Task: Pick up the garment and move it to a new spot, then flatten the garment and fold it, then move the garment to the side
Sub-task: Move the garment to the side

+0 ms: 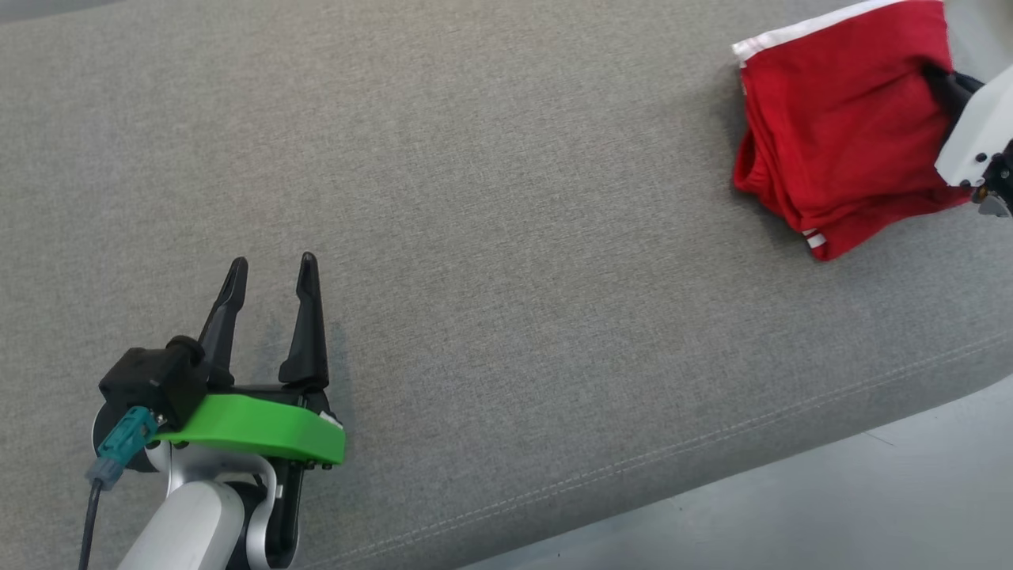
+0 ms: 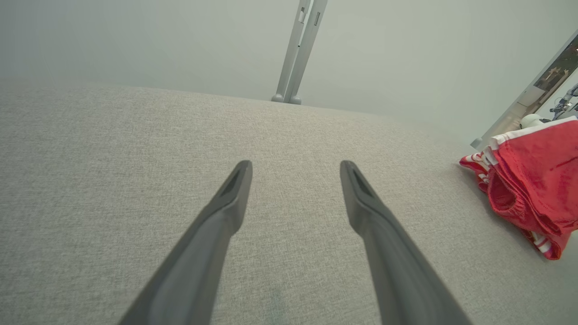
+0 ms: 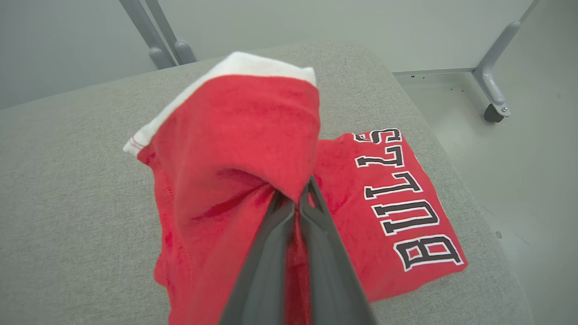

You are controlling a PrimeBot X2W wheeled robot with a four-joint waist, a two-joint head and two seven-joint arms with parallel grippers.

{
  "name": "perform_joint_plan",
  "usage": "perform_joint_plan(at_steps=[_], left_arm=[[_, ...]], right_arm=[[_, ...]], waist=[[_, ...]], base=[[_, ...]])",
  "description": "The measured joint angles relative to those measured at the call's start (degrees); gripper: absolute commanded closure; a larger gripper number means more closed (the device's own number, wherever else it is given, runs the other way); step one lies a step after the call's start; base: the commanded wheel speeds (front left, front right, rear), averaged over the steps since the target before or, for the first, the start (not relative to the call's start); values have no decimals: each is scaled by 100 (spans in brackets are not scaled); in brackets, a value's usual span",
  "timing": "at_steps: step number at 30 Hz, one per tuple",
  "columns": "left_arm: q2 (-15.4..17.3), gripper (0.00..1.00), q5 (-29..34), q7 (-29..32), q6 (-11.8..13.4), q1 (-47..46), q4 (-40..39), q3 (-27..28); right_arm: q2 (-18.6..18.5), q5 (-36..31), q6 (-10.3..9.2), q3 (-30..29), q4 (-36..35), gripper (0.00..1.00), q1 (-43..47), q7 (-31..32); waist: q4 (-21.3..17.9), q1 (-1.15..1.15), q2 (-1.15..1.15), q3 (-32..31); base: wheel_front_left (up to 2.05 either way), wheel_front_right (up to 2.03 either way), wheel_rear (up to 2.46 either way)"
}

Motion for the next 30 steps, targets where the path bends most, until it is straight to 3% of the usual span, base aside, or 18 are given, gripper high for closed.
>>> perform_joint_plan(at_steps=[14,30], left_arm=[[223,0,171,259,80,-214,-311,-58],[326,0,292,442,176,-330,-560,-153]], right_arm=[[-33,-843,1,264,1419,100,-467,-721],[-145,-1132,2,286,1895,100,-660,-979]], waist=[[507,0,0,561],[606,1,0,970]], base=[[0,0,0],[0,0,0]])
